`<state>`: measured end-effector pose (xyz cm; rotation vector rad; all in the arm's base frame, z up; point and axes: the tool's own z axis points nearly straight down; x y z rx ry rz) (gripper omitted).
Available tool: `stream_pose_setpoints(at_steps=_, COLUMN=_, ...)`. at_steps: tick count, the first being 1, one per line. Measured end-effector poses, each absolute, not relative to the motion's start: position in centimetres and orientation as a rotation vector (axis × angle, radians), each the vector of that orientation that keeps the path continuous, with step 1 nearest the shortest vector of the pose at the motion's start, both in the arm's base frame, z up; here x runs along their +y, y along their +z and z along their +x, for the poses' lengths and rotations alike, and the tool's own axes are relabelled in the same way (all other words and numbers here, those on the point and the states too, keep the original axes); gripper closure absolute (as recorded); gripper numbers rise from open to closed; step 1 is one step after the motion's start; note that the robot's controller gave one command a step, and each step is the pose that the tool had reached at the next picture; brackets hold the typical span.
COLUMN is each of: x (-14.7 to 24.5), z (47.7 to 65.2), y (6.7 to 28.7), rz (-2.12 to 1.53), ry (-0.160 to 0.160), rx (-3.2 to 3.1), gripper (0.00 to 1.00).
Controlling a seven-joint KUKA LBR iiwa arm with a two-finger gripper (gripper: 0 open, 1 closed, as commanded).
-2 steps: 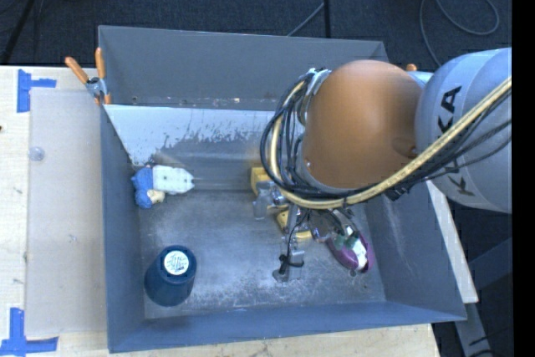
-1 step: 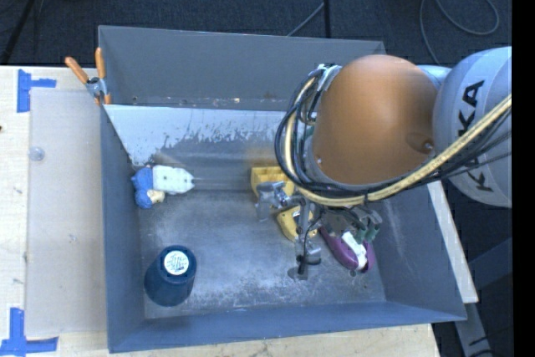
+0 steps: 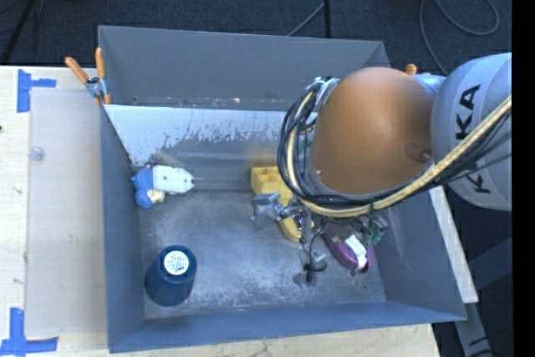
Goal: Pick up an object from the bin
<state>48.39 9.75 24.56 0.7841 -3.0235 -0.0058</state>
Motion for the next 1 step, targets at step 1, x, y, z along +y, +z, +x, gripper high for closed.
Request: stream_pose_setpoints(at_steps=1, x=9.64, z=48.11, y=27.58, rz=0.627, ry=-0.007, rx=-3.049, gripper=0.0)
